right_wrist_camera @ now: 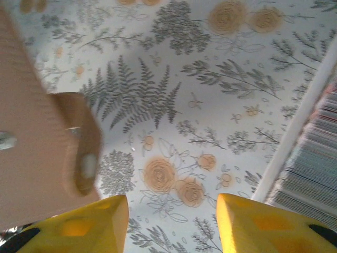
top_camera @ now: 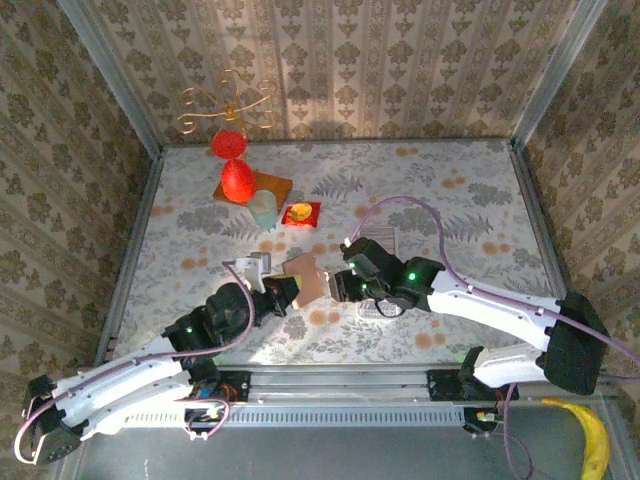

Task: Put the credit cards into the card holder
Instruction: Open the button on the card holder, then open the card holder at the bottom-center of the table.

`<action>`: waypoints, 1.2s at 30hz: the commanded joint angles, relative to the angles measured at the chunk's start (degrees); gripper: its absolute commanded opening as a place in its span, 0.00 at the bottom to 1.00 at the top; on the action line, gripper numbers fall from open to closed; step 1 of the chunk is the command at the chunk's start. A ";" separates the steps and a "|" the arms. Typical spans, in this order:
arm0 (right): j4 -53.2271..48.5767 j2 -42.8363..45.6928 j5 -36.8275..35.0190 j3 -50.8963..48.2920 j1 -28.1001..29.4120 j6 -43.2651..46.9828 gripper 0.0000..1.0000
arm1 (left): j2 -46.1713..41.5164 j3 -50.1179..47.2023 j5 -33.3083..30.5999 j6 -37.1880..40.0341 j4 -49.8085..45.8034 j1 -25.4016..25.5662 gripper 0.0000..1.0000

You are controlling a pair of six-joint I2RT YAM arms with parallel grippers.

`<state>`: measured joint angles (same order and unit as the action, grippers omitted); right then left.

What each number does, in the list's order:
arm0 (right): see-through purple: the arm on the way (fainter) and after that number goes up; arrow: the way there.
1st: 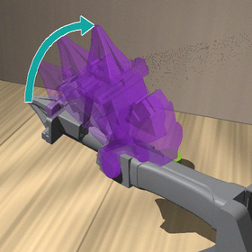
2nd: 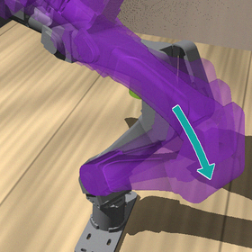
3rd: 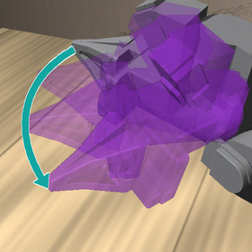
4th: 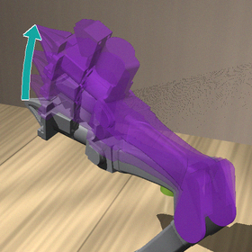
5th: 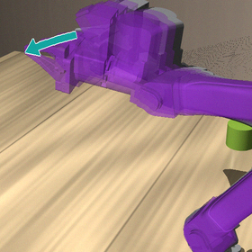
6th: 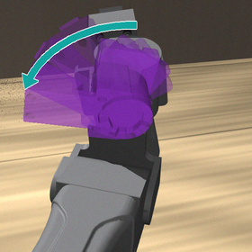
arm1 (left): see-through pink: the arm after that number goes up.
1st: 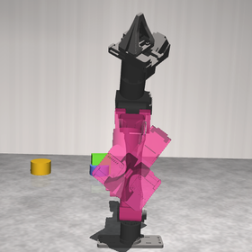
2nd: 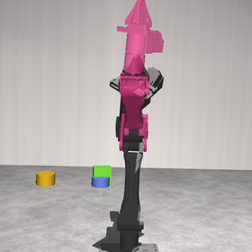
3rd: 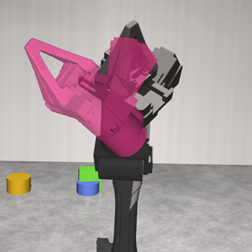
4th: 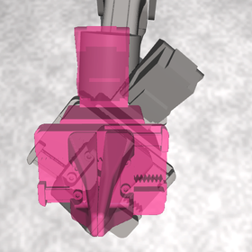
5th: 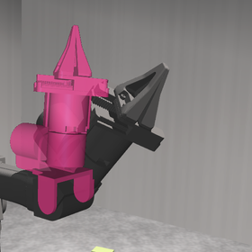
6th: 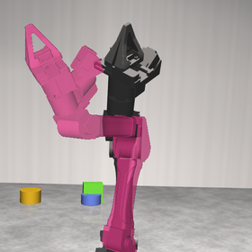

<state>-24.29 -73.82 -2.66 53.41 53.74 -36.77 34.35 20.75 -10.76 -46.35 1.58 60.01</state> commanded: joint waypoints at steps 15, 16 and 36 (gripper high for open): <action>12.78 -2.12 8.08 -6.38 0.76 -2.34 0.44 | -1.15 -3.57 6.21 -8.75 -0.98 0.13 0.00; 13.11 -2.18 7.85 -6.47 0.76 -2.34 0.42 | -1.00 -3.69 6.49 -8.93 -0.80 0.13 0.00; 14.43 -4.05 9.34 -9.21 1.67 -4.03 0.00 | 3.60 -5.99 8.27 -12.83 2.44 0.18 0.00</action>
<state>-10.17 -78.74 6.31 45.52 54.50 -39.51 36.07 15.38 -3.77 -57.34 1.34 60.03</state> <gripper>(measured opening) 0.041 0.101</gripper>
